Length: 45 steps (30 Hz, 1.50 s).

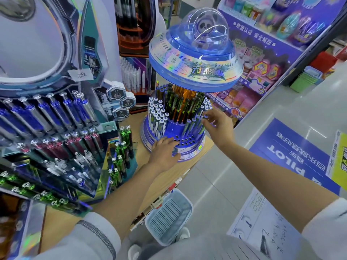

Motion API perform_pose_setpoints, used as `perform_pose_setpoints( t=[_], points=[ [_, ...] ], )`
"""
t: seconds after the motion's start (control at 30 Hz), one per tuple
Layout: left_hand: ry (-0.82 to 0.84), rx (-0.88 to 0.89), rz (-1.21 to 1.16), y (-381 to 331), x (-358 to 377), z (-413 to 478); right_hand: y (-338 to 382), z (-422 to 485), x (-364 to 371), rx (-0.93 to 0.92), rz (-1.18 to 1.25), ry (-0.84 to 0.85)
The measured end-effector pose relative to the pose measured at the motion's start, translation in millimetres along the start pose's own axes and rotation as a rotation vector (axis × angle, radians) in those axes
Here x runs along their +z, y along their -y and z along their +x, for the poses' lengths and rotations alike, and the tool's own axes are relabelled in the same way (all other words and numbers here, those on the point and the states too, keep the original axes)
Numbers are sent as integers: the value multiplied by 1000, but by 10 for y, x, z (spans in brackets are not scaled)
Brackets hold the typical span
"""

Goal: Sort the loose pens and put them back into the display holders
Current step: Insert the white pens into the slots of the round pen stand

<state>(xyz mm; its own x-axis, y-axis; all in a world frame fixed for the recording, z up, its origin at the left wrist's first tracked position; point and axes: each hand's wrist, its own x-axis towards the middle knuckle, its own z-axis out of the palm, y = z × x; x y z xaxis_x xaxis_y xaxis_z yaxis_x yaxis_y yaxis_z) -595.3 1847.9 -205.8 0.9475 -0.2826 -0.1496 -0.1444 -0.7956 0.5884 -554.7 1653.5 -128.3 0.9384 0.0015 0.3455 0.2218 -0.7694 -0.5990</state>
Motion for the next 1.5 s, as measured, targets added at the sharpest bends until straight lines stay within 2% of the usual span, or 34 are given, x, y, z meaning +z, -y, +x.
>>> perform_pose_setpoints(
  t=[0.57,0.73,0.97,1.07,1.17,1.27,1.37,1.5],
  points=[
    [-4,20,2,35,11,-14,-33,64,3,31,22,60],
    [-10,21,0,19,8,-20,-15,23,18,25,-30,68],
    [12,31,12,23,6,-29,-42,-54,119,-35,-237,29],
    [20,34,24,13,7,-29,-105,-127,79,8,-303,115],
    [7,40,35,0,14,-36,-147,-232,46,5,-268,170],
    [-88,62,65,-19,49,-77,-127,-353,41,-41,-172,87],
    [-285,102,10,-52,112,-224,-14,-493,39,-88,-49,65],
    [-508,83,-15,-98,220,-657,169,-747,114,-144,150,193]
  ],
)
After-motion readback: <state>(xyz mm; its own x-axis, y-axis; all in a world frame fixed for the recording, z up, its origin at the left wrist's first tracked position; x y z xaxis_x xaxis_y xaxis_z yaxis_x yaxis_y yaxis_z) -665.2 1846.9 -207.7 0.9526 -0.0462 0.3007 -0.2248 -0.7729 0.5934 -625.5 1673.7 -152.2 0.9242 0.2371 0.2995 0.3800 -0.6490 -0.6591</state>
